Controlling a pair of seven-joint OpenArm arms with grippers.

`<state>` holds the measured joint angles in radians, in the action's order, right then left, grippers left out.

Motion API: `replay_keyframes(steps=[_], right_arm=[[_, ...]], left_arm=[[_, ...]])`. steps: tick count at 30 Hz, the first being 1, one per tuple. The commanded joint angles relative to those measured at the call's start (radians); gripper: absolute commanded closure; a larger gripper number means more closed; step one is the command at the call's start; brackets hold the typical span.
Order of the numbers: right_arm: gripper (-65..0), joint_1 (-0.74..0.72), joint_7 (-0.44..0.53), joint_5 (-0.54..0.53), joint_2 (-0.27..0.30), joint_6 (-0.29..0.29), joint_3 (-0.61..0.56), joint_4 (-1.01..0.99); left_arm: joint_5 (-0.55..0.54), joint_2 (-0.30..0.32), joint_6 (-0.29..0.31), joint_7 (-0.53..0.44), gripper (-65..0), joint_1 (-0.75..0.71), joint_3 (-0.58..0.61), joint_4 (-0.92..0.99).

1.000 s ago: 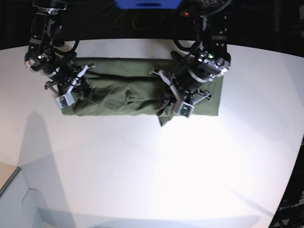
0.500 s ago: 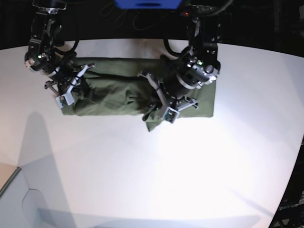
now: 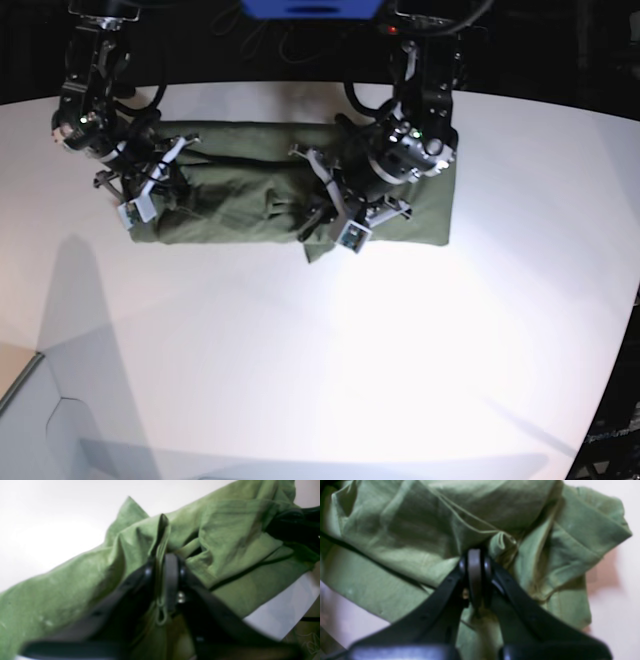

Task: Layout the t-shirt on the table in an organized manner, then fold the t-shirt properly
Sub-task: 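Grasp the shirt end with the left gripper and fold it toward the right gripper, then hold both strip ends with both grippers and press them flat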

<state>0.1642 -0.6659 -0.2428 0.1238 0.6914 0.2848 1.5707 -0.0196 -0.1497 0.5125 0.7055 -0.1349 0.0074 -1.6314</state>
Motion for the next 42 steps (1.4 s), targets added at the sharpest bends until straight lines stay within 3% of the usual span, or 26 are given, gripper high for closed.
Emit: replay_keyframes(steps=[1,3,7,9,12,15,17,21,28,34,42], right_arm=[[0.0,-0.010,0.019,-0.013,0.009,0.001,0.001,0.020],[0.0,-0.012,0.019,-0.013,0.009,0.001,0.001,0.020],[-0.6,-0.012,0.019,-0.013,0.009,0.001,0.001,0.020],[-6.1,-0.013,0.019,-0.013,0.009,0.001,0.001,0.021],[-18.1,-0.013,0.019,-0.013,0.010,0.001,0.001,0.024],[-28.5,-0.013,0.019,-0.014,0.010,0.001,0.006,0.024],[-32.0,-0.013,0.019,-0.014,0.010,0.001,0.008,0.024],[-33.2,-0.013,0.021,-0.016,0.010,0.001,0.009,0.060],[-34.6,-0.002,0.019,-0.014,0.010,0.000,0.015,0.168],[-43.5,-0.016,-0.053,-0.013,-0.032,0.000,0.175,0.172],[-43.8,-0.068,-0.078,-0.013,-0.039,0.000,0.247,0.021]], left_arm=[[-0.016,-0.007,0.005,-0.019,-18.6,0.007,0.001,-0.019],[-0.021,-0.007,0.005,-0.019,-25.0,0.004,0.003,-0.025],[-0.024,-0.007,0.016,-0.019,-26.9,0.004,0.006,-0.028],[-0.041,-0.007,0.018,-0.019,-27.1,0.004,0.006,-0.050],[-0.156,-0.007,0.019,-0.019,-27.1,-0.019,0.001,-0.125],[-0.302,0.046,0.019,-0.013,-27.1,-0.024,-0.001,-0.201],[-0.357,0.074,0.008,-0.011,-26.9,-0.024,-0.002,-0.201],[-0.362,0.106,0.008,-0.016,-26.6,-0.025,-0.048,-0.166],[-0.362,0.127,0.008,-0.011,-26.5,-0.022,-0.277,-0.005],[-0.371,0.184,0.010,-0.017,-26.5,-0.027,-0.344,0.020],[-0.371,0.186,0.015,-0.017,-26.5,-0.021,-0.358,0.020]])
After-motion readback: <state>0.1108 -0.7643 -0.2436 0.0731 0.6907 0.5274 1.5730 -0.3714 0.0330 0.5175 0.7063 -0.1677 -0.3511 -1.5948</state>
